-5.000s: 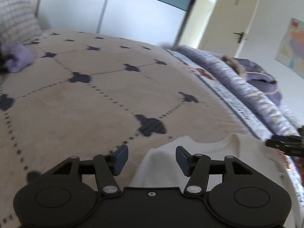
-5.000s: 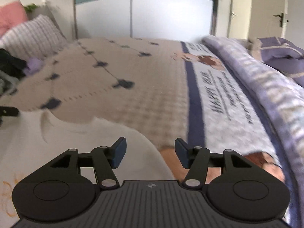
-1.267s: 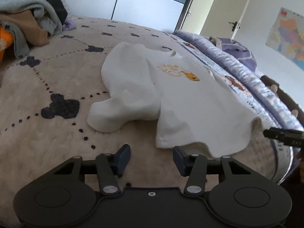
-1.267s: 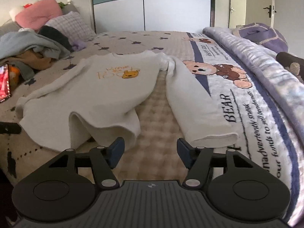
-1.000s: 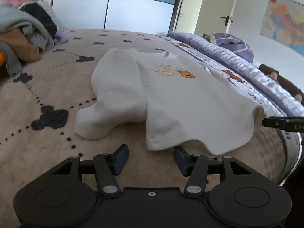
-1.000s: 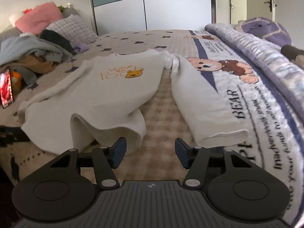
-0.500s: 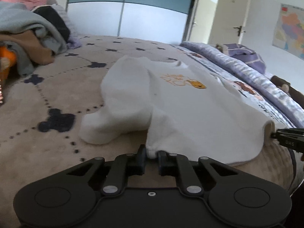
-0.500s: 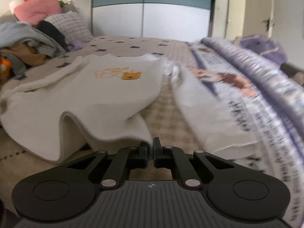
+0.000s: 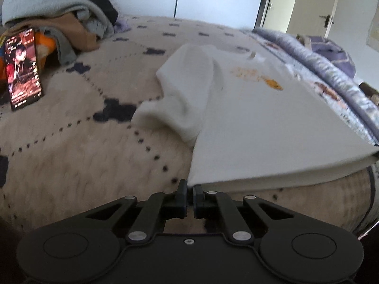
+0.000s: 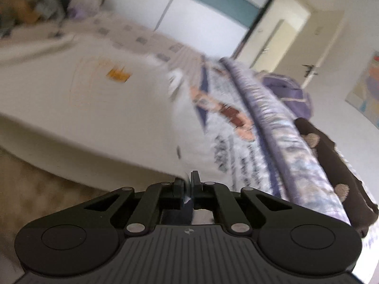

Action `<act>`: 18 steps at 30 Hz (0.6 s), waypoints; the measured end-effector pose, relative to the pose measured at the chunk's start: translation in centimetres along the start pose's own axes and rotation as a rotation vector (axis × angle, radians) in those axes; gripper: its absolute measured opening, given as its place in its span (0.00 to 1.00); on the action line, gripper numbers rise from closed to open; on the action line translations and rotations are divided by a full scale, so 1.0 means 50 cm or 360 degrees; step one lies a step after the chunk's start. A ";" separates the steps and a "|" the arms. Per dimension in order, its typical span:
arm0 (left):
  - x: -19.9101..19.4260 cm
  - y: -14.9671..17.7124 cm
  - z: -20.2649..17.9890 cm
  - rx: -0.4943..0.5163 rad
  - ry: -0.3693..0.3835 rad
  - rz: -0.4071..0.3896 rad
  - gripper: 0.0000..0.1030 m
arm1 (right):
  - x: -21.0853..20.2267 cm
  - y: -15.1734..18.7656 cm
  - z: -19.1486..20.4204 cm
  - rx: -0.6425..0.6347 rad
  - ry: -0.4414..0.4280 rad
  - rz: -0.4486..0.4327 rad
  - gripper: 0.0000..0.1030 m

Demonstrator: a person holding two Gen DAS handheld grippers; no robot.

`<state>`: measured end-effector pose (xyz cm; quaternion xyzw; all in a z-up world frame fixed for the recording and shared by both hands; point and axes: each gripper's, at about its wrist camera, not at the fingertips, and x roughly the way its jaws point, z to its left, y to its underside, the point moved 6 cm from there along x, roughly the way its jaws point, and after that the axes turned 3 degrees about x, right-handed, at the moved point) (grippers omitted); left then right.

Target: Fold clothes

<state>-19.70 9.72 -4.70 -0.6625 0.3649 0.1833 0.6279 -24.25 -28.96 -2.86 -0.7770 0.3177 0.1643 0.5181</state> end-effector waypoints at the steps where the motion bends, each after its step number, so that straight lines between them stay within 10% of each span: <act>1: -0.001 0.001 0.002 -0.0013 0.0011 0.0000 0.00 | 0.008 0.008 0.003 -0.0014 -0.0017 0.0040 0.06; 7: -0.007 0.006 0.016 -0.0088 0.0079 0.0002 0.02 | 0.031 0.016 0.016 -0.0001 -0.0099 0.0133 0.16; 11: -0.011 0.009 0.025 -0.0138 0.0125 0.0003 0.43 | 0.015 0.007 -0.016 0.0161 -0.0135 0.0096 0.57; 18: -0.021 -0.019 0.038 -0.0155 0.0068 -0.0077 0.66 | 0.001 0.018 -0.082 0.0472 -0.0244 0.0102 0.72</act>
